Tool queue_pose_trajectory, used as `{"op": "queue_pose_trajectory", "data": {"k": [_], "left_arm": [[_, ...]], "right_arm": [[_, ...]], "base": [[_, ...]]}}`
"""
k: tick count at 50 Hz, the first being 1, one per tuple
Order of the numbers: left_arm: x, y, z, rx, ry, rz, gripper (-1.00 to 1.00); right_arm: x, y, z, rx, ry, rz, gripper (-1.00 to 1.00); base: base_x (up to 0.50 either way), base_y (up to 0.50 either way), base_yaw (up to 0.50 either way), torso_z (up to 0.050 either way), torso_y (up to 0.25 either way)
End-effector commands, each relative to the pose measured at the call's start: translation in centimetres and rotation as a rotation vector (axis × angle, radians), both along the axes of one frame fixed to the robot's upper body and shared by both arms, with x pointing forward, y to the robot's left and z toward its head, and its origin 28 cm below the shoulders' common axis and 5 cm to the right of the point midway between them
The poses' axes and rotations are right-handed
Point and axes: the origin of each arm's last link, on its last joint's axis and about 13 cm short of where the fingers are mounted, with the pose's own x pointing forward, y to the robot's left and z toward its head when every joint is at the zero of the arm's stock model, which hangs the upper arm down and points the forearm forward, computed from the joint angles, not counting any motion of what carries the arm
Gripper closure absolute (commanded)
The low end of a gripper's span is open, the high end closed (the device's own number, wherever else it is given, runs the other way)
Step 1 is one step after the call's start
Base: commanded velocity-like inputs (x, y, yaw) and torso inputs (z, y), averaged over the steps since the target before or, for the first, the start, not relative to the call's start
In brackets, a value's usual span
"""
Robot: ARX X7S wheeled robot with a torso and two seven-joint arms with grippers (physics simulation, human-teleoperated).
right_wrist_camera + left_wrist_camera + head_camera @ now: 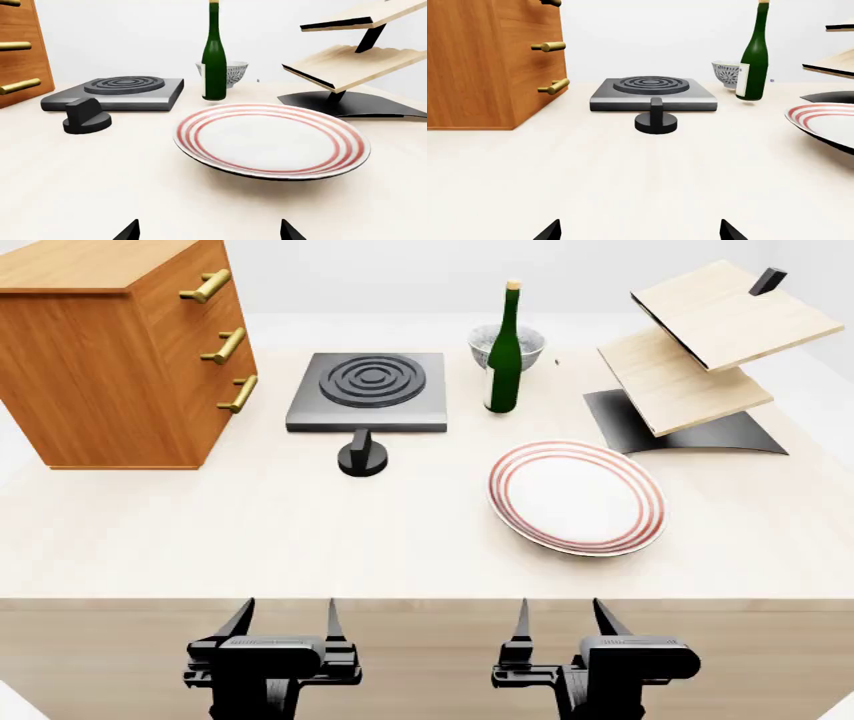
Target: Turn on the stove.
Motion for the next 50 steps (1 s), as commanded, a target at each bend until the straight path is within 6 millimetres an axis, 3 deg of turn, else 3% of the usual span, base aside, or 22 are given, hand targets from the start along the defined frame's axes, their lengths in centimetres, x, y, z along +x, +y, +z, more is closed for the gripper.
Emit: {"op": "queue_pose_trajectory", "data": {"k": [1,6,15,18,21,27,32,35,45,50], "left_arm": [[0.0,0.0,0.0,0.0,0.0,0.0,-1.0],[-0.2,-0.2,0.1,0.016,-0.014,-0.031,-1.0],[0.5,0.0,-0.5,0.039,0.098,0.022,-1.0],[0.7,0.2,0.5,0.057,0.128,0.025,-1.0],[0.7,0.4,3.6,0.041,0.133,-0.007,-1.0],[-0.8,0.7,10.2,-0.012,0.15,-0.091,-1.0],[-1.8,1.0,13.8,-0.032,0.123,-0.116,-1.0],[-2.1,1.2,15.0,-0.041,0.089,-0.097,-1.0],[-2.6,1.4,14.9,-0.025,0.044,-0.095,-1.0],[-2.4,1.5,14.8,-0.031,0.052,-0.085,-1.0]], "right_arm": [[0.0,0.0,0.0,0.0,0.0,0.0,-1.0],[-0.4,0.4,0.1,-0.123,-0.015,0.006,-1.0],[0.0,-0.2,0.3,0.001,0.026,-0.015,-1.0],[0.2,-0.4,1.1,0.015,0.028,-0.024,-1.0],[0.1,-0.4,2.9,-0.037,0.025,-0.07,-1.0],[-1.7,-0.7,9.7,-0.039,0.024,-0.017,-1.0],[-3.0,-0.9,13.7,-0.037,-0.04,-0.022,-1.0],[-3.4,-1.0,14.8,-0.019,-0.08,0.009,-1.0],[-3.8,-1.2,14.1,0.056,-0.093,0.02,-1.0],[-3.4,-1.3,13.8,0.051,-0.086,-0.003,-1.0]], "base": [[0.0,0.0,0.0,0.0,0.0],[0.0,0.0,0.0,0.0,0.0],[0.0,0.0,0.0,0.0,0.0],[0.0,0.0,0.0,0.0,0.0],[0.0,0.0,0.0,0.0,0.0],[0.0,0.0,0.0,0.0,0.0],[0.0,0.0,0.0,0.0,0.0],[0.0,0.0,0.0,0.0,0.0],[0.02,0.0,0.0,0.0,0.0],[0.48,0.0,0.0,0.0,0.0]]}}
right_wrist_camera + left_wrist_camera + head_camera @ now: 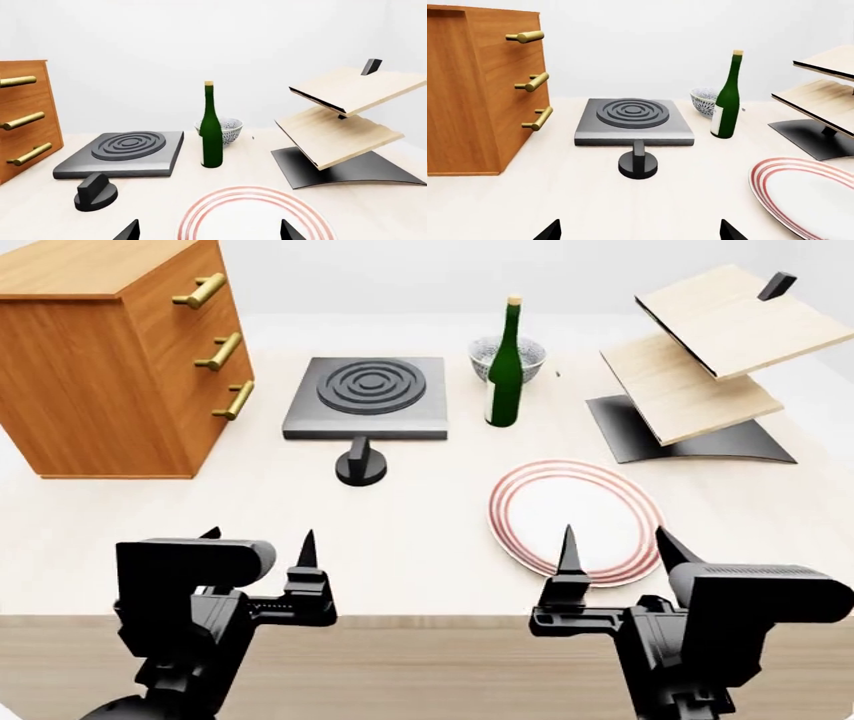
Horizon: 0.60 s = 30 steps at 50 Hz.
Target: Turn on the stove.
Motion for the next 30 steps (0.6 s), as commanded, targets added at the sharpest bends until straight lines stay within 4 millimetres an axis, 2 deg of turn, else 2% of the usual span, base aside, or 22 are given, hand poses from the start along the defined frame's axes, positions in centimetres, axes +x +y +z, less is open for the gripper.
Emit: {"op": "queue_pose_trajectory", "data": {"k": [1,30], "left_arm": [[-0.78,0.15,0.88,0.011,-0.014,-0.002,-1.0],[-0.73,0.16,0.64,0.017,-0.021,0.007,-1.0]], "right_arm": [[-0.59,-0.11,0.59,0.026,-0.009,0.001,-1.0],[-0.76,0.08,0.6,0.022,0.007,0.012,-1.0]], "base": [[0.5,0.0,0.0,0.0,0.0],[0.49,0.0,0.0,0.0,0.0]]}}
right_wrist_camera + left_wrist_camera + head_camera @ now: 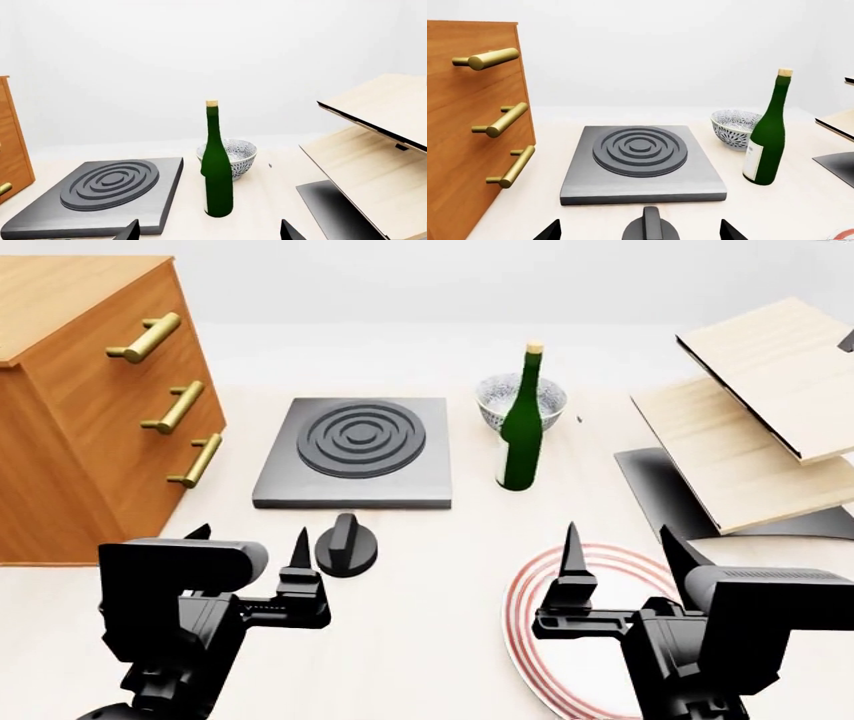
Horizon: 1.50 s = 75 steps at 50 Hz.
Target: Turn on the stove.
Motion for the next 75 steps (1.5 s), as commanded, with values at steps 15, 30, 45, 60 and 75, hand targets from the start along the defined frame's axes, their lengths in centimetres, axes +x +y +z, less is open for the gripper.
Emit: {"op": "queue_pose_trajectory", "data": {"k": [15,30,45,60,75], "left_arm": [[2.4,0.7,-1.8,0.048,-0.006,0.093,-1.0],[8.6,2.7,-7.6,0.137,0.043,0.278,-1.0],[11.0,2.0,-10.5,0.163,0.053,0.294,-1.0],[12.1,0.8,-12.3,0.15,0.08,0.264,-1.0],[8.8,-8.1,-12.8,0.178,0.09,-0.175,-1.0]], "right_arm": [[-0.1,0.2,-0.2,-0.031,0.022,0.007,-1.0],[-0.1,0.0,-0.6,-0.051,0.011,-0.014,-1.0],[-0.2,0.1,-0.9,-0.05,0.008,-0.014,-1.0],[-0.3,0.2,-0.9,-0.047,0.004,-0.009,-1.0],[-0.5,-0.2,-0.5,-0.037,-0.02,-0.013,-1.0]], "base": [[0.0,0.0,0.0,0.0,0.001],[0.0,0.0,0.0,0.0,0.0],[0.0,0.0,0.0,0.0,0.0],[0.0,0.0,0.0,0.0,0.0],[0.0,0.0,0.0,0.0,0.0]]}}
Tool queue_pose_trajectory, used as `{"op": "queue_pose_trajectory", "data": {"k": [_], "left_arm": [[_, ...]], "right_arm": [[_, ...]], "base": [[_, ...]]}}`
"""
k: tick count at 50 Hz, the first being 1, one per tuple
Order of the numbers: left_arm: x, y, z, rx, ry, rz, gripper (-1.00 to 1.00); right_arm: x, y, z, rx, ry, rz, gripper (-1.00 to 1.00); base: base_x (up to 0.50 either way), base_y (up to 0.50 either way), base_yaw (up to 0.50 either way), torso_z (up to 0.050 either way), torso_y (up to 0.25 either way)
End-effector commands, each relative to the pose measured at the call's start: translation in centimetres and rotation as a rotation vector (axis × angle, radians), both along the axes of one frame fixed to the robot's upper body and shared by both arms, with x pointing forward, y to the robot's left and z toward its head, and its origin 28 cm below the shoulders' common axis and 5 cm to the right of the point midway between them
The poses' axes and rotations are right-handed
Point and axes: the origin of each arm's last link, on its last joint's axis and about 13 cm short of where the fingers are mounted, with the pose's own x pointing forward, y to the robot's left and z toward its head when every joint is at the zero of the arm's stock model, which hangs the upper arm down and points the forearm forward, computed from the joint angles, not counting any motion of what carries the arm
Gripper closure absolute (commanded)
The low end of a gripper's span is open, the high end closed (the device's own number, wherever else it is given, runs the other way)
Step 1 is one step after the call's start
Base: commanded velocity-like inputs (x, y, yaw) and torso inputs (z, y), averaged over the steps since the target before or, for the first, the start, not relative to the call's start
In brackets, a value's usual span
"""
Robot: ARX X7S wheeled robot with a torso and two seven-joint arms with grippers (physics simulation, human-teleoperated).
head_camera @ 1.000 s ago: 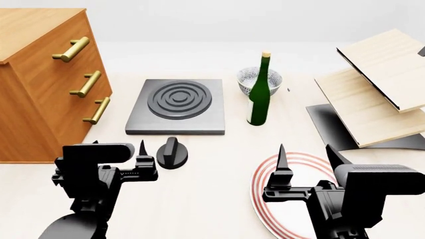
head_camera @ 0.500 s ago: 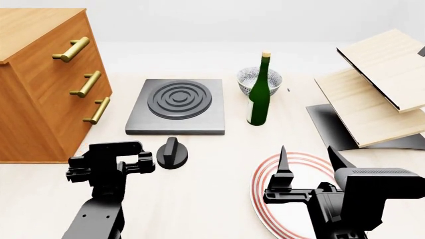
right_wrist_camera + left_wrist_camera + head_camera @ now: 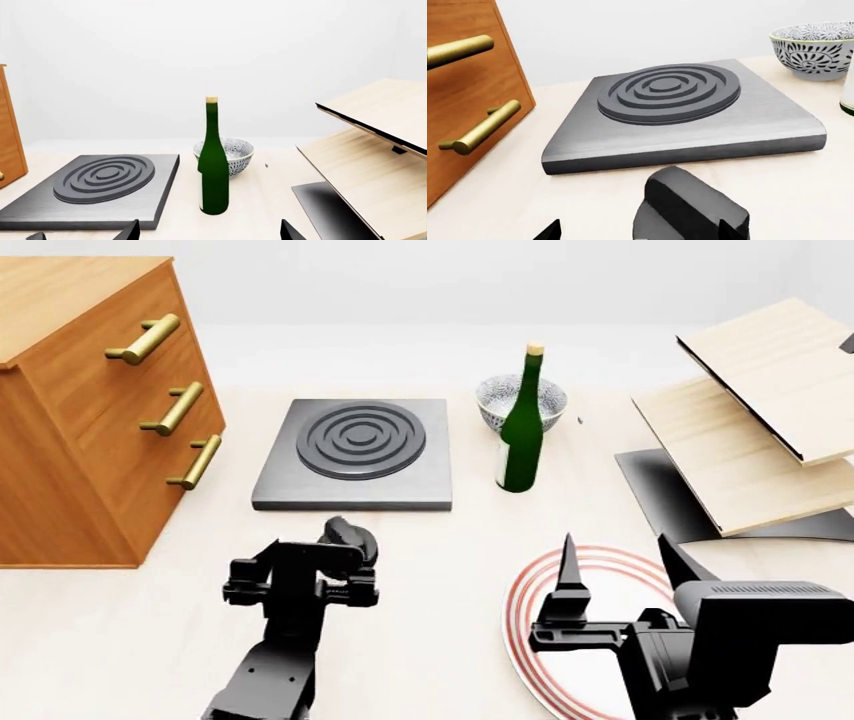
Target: Turn on the stove.
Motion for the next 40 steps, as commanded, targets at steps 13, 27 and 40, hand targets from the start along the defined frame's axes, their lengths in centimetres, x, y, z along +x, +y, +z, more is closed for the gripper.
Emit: {"op": "queue_pose_trajectory", "data": {"k": [13,27,40], "left_arm": [[-8.2,-2.9,7.0,-0.103,-0.109,-0.395,-1.0],[-13.2,1.7,12.6,-0.215,-0.207,-0.2,-1.0],[-13.8,2.4,12.5,-0.225,-0.214,-0.151,-1.0]], "right_arm": [[-0.1,-0.4,0.7,0.013,-0.032,-0.022,-1.0],[-0.2,-0.2,0.3,0.004,-0.019,-0.023,-1.0],[-0.2,-0.1,0.0,0.002,-0.008,-0.021,-1.0]], "base": [[0.0,0.0,0.0,0.0,0.0],[0.0,0.0,0.0,0.0,0.0],[0.0,0.0,0.0,0.0,0.0]]}}
